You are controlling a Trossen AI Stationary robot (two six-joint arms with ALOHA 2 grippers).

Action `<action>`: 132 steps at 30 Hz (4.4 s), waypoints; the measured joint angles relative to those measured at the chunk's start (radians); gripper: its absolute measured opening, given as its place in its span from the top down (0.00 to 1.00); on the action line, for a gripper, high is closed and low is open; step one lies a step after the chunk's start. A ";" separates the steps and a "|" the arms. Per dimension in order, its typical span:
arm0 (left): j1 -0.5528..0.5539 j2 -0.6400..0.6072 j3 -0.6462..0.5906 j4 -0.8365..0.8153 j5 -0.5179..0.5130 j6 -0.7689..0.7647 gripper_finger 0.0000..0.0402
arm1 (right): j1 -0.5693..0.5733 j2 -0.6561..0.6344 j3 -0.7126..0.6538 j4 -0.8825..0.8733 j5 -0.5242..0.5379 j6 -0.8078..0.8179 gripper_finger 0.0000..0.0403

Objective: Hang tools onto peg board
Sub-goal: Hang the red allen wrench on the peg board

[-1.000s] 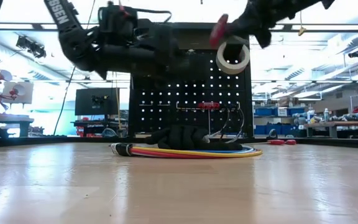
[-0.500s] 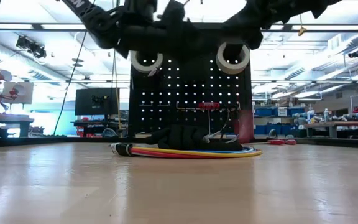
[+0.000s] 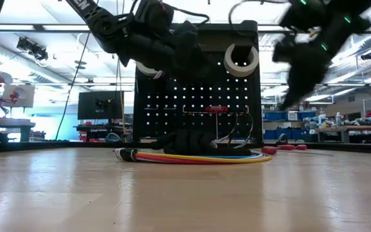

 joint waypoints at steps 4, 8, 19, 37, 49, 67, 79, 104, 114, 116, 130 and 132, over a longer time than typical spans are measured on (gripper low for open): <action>-0.028 0.015 0.000 -0.005 -0.024 -0.012 0.41 | 0.062 0.000 -0.207 0.261 0.110 0.020 0.76; -0.047 0.031 -0.001 -0.023 -0.054 -0.010 0.41 | 0.088 0.005 -0.384 0.581 0.228 0.023 0.70; -0.033 0.064 0.000 0.030 -0.082 -0.028 0.41 | 0.098 0.132 -0.538 0.849 0.209 0.080 0.74; -0.003 0.305 0.003 0.349 -0.088 -0.367 0.41 | 0.097 0.299 -0.490 1.046 0.266 -0.083 0.98; 0.034 0.271 0.003 0.425 -0.004 -0.490 0.41 | 0.110 0.105 -0.351 1.024 0.410 -0.411 0.99; 0.046 0.299 0.090 0.495 0.061 -0.665 0.48 | 0.113 0.103 -0.336 1.106 0.416 -0.590 0.99; 0.070 0.299 0.090 0.496 0.083 -0.751 0.86 | 0.114 0.102 -0.335 1.136 0.440 -0.627 0.97; 0.103 -0.003 0.151 -0.071 -0.096 -0.575 0.86 | 0.132 0.102 -0.097 0.582 0.723 -0.481 0.57; 0.097 -0.002 0.151 -0.071 -0.106 -0.576 0.86 | 0.078 0.196 -0.097 0.664 0.759 -0.503 0.71; 0.097 -0.002 0.151 -0.071 -0.106 -0.576 0.86 | 0.065 0.199 -0.097 0.670 0.757 -0.478 0.74; 0.095 -0.001 0.151 -0.074 -0.107 -0.579 0.86 | 0.041 0.199 -0.097 0.686 0.659 -0.459 0.91; 0.095 -0.001 0.151 -0.073 -0.111 -0.579 0.86 | 0.041 0.199 -0.097 0.686 0.658 -0.459 0.94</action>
